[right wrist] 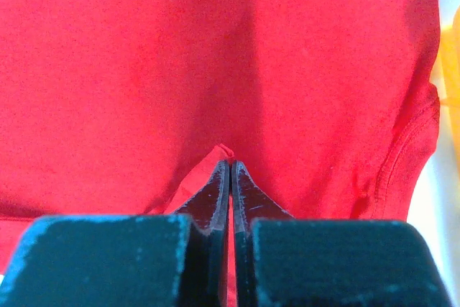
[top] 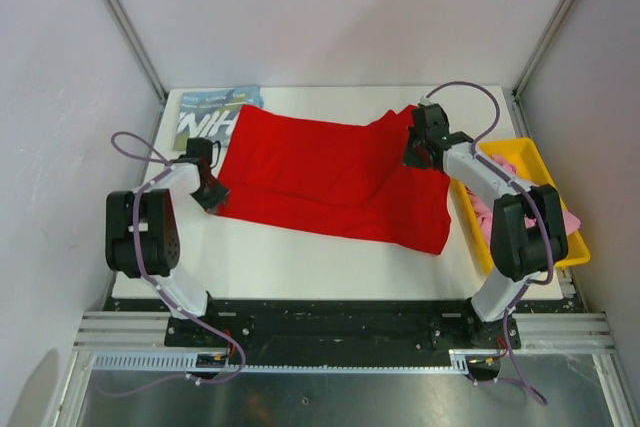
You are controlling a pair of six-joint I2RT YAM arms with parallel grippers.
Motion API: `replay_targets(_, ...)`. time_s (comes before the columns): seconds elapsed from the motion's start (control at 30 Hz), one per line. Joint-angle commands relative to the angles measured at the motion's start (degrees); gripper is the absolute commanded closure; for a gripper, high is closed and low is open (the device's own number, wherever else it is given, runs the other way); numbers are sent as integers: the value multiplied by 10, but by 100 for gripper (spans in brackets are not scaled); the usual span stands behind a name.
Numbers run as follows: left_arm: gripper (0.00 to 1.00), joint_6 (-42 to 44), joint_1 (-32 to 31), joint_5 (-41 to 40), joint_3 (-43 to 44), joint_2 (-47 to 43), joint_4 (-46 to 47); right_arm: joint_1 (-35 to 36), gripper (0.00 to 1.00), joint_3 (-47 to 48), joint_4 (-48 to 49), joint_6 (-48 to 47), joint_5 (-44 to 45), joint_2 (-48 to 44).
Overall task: Fold and stack the t-shirts
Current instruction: Fold the flattened tshirt in 1/3 of the way
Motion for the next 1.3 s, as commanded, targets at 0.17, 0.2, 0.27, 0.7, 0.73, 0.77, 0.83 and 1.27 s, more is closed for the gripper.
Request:
replay_targets(0.17,69,-27,-3,-11,-13,22,11,-1,100,57,3,-19,38,47)
replay_targets(0.2,69,-27,-3,-12,-14,21,12,-2,100,59,3,-21,43,52)
replay_targets(0.27,69,-27,-3,-13,-15,21,12,-5,100,67,1,-24,49,62)
replay_targets(0.7,69,-24,-3,-14,-16,20,12,-12,100,146,-26,-33,51,144)
replay_targets(0.73,69,-24,-3,-14,-16,20,11,-12,99,150,-29,-34,51,148)
replay_targets(0.77,69,-24,-3,-14,-16,20,12,-12,97,152,-32,-34,50,152)
replay_targets(0.83,69,-24,-3,-13,-14,22,12,-11,92,158,-43,-35,52,157)
replay_targets(1.27,69,-22,-3,2,-9,12,12,-8,51,96,-123,15,30,19)
